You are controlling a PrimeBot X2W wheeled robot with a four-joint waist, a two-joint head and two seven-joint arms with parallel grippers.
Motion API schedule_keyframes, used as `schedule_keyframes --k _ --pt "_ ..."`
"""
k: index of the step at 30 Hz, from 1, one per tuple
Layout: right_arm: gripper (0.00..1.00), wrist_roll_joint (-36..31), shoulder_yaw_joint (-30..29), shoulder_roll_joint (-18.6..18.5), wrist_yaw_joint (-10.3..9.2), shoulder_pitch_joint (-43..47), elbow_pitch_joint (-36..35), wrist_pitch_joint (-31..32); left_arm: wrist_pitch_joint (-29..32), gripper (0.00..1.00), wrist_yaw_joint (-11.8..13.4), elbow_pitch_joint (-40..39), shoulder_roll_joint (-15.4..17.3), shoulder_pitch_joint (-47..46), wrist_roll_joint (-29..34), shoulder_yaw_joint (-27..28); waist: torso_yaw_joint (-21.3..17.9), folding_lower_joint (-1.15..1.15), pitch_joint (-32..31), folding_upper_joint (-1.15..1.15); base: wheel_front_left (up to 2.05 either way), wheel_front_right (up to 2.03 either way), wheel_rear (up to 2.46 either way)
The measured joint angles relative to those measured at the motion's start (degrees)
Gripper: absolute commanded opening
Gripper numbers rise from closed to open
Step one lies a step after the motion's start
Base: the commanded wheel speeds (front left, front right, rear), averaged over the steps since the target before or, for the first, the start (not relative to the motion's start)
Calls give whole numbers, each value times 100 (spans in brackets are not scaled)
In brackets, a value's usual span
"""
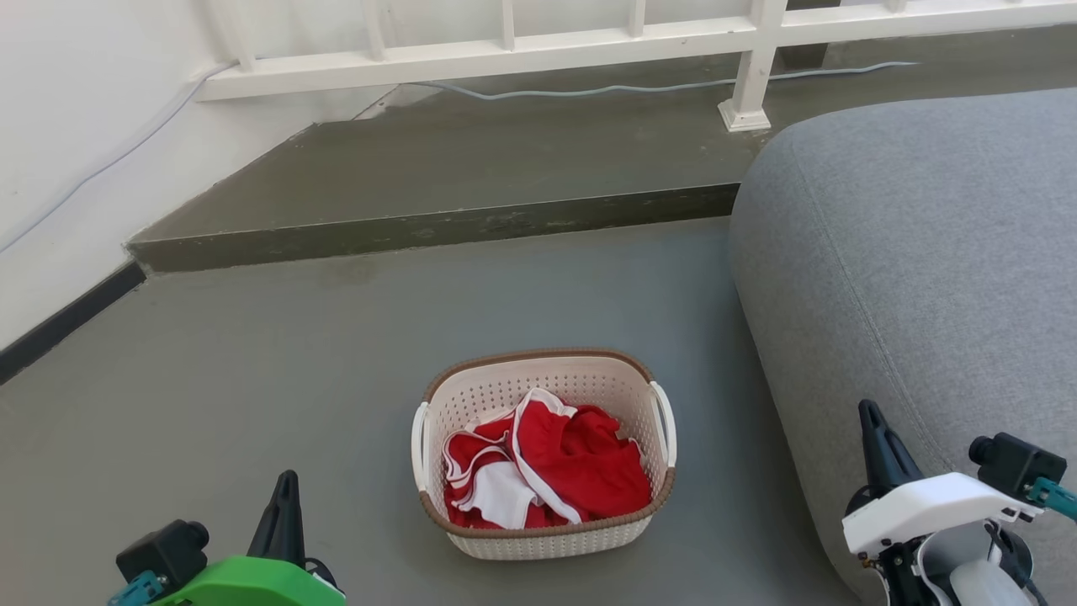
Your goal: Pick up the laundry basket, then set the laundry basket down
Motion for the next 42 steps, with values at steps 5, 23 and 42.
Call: schedule_keyframes --k 5,23,42 --pt "0 388 -104 9 88 -68 5 93 98 0 -49 18 1 -6 -376 114 20 0 7 0 0 0 0" --pt "0 1731 -460 67 298 -193 43 448 406 0 -259 149 9 -185 -1638 376 87 0 30 0 0 0 0" --pt "0 3215 -864 188 521 -330 127 805 766 0 -532 252 18 -383 -3036 716 162 0 55 0 0 0 0"
